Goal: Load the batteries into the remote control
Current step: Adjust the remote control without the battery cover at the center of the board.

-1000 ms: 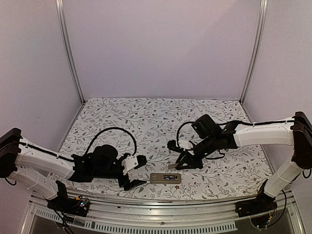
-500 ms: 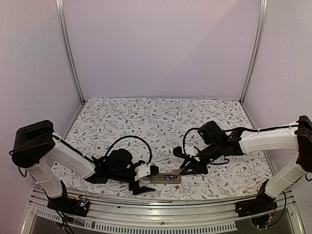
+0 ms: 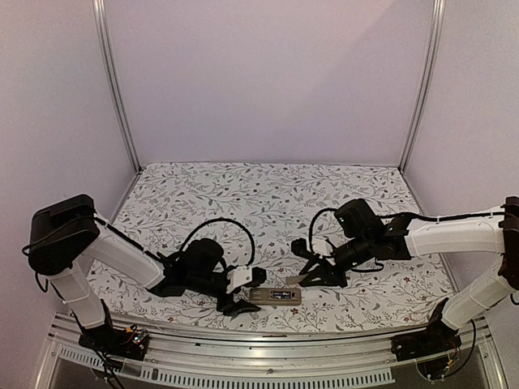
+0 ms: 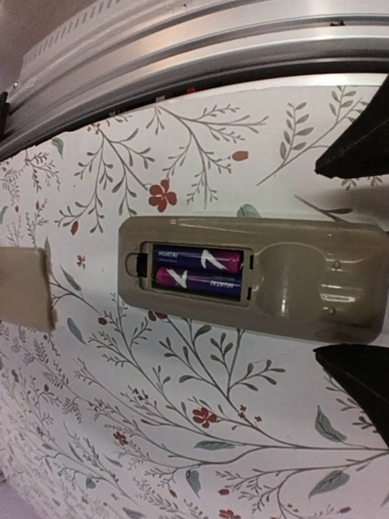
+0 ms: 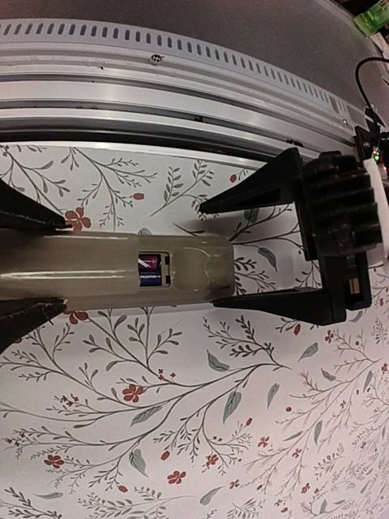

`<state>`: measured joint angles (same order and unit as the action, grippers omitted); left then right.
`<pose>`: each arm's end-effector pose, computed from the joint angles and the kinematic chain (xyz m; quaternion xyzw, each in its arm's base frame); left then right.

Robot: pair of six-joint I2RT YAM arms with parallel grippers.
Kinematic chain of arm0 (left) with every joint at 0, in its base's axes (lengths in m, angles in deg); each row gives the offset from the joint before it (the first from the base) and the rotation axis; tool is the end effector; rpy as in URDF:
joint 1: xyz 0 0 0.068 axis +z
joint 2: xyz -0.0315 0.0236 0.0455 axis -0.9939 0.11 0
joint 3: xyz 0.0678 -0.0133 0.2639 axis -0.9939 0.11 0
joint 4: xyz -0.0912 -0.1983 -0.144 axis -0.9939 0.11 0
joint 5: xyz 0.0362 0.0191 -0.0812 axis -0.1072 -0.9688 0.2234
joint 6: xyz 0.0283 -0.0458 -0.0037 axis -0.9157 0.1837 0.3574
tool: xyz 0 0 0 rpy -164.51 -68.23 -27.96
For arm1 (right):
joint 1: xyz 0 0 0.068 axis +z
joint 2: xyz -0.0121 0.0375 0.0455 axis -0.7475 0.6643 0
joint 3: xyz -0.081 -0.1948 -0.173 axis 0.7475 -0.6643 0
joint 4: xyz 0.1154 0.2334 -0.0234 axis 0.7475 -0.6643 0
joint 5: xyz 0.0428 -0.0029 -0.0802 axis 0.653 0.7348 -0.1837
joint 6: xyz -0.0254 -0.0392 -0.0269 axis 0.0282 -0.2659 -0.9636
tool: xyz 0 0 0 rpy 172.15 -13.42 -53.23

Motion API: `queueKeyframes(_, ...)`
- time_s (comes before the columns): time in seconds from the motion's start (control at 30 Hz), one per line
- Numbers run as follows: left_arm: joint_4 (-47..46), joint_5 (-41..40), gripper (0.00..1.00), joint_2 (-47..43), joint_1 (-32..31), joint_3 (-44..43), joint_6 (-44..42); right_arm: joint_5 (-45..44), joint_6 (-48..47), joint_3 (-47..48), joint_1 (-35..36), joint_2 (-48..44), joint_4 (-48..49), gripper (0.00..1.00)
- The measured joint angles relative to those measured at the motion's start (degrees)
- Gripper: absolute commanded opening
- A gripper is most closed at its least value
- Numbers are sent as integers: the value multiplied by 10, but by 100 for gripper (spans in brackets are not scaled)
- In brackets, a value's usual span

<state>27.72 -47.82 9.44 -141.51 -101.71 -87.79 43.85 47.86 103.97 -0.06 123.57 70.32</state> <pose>0.1459 -0.2555 0.1069 0.6042 0.6521 -0.2986 0.3471 0.1733 0.2233 0.1895 -0.6357 0.6469 0.3151 0.2796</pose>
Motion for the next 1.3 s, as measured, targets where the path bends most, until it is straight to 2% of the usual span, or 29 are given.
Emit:
queueKeyframes(0.43,42,18,57,31,17,-34,-6,-16,-23,3,0,5,0,2)
queueKeyframes(0.77,102,-11,55,31,7,-62,-14,-24,-26,6,0,-15,2,2)
queueKeyframes(1.03,106,-24,53,28,0,-61,-9,-31,-40,6,0,-27,11,2)
queueKeyframes(1.23,84,-28,55,13,-3,-32,10,-36,-51,15,8,28,3,0)
queueKeyframes(1.3,71,-31,65,-1,-4,-10,18,-38,-54,26,10,53,-5,0)
